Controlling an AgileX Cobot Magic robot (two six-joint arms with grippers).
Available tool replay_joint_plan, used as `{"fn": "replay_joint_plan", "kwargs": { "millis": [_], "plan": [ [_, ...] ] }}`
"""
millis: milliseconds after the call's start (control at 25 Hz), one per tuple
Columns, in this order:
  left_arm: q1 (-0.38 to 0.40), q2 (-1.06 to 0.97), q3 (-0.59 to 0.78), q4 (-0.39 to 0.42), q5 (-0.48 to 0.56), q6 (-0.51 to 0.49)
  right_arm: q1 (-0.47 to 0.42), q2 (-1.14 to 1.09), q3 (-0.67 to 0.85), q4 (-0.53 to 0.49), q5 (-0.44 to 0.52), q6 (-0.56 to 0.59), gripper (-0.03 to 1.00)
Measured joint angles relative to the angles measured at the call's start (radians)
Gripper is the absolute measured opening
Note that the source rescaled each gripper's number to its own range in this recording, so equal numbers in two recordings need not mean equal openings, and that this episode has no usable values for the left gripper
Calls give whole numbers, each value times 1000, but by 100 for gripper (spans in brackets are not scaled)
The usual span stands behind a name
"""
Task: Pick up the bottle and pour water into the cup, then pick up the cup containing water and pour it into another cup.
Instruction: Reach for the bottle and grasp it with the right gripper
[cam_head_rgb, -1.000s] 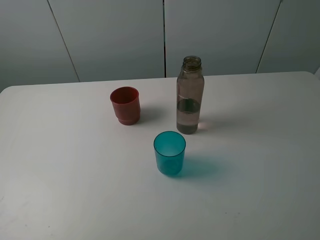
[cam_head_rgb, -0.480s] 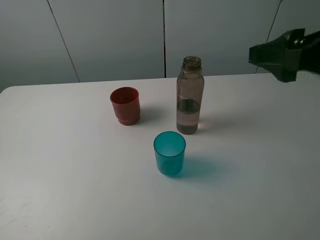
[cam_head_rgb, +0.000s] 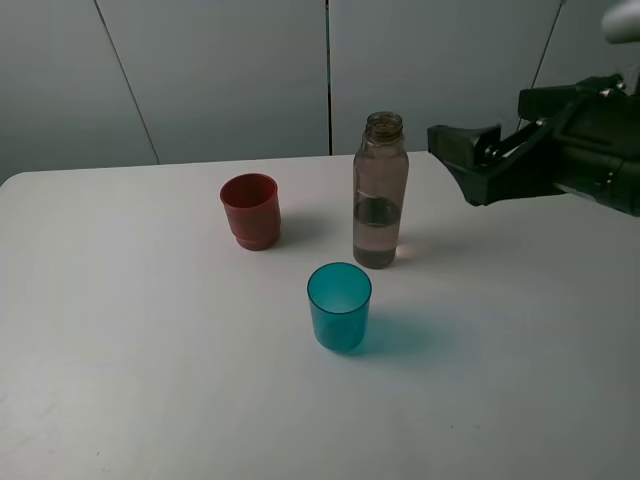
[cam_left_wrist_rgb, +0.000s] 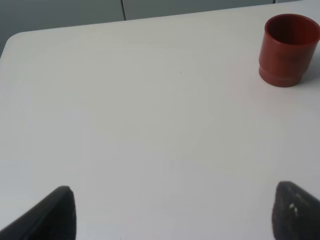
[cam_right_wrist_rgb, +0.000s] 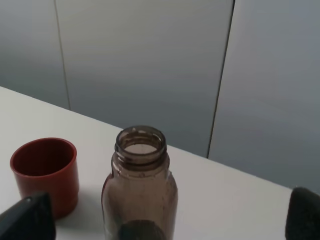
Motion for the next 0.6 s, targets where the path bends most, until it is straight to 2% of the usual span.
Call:
{"fn": "replay_joint_plan", "kwargs": {
  "millis": [240, 320, 520, 600],
  "plan": [
    [0, 0, 0, 0, 0, 4, -5, 127, 0, -108, -88, 54, 100],
    [0, 0, 0, 0, 0, 4, -29, 164, 0, -177, -136, 130, 100],
    [-2, 0, 0, 0, 0, 7, -149, 271, 0, -441, -309, 445, 100],
    [-2, 0, 0, 0, 0, 7, -195, 308, 0, -518, -344, 498, 100]
  ]
}}
